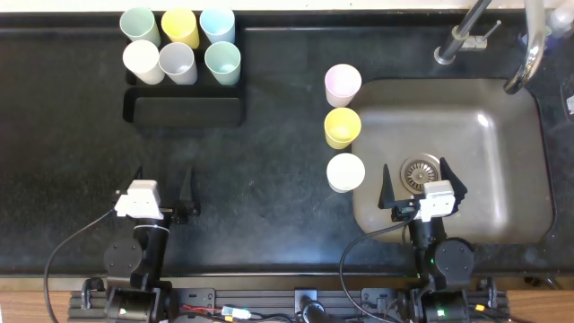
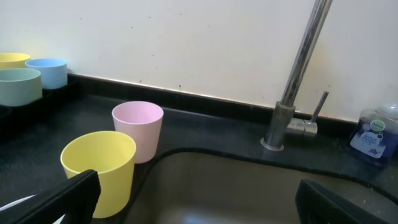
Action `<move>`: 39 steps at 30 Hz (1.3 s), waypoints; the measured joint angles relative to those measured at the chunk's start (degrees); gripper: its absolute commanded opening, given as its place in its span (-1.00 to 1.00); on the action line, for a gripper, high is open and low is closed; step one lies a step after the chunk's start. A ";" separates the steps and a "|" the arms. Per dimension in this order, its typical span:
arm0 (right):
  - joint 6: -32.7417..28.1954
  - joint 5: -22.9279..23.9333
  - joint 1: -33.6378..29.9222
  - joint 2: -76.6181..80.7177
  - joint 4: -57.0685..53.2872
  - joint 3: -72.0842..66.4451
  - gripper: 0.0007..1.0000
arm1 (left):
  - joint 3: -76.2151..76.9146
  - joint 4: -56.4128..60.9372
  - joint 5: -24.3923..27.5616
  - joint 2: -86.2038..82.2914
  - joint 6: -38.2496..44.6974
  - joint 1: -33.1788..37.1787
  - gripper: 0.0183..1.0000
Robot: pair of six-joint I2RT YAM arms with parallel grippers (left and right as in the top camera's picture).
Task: Store Cups
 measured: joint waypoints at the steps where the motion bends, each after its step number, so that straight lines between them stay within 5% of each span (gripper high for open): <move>1: 0.02 0.00 0.00 0.00 0.00 0.00 1.00 | 0.00 0.00 0.00 0.00 0.00 0.00 1.00; 18: 0.00 -0.02 0.00 0.00 0.00 0.00 1.00 | 4.20 0.37 -0.26 8.11 0.00 0.00 1.00; 31: 0.00 0.00 0.00 0.00 0.04 0.00 1.00 | 49.53 -2.64 2.21 56.22 0.02 -0.87 1.00; 39: 0.02 0.00 0.00 0.00 0.02 0.00 0.99 | 70.49 -9.38 2.38 82.97 -2.71 -11.54 1.00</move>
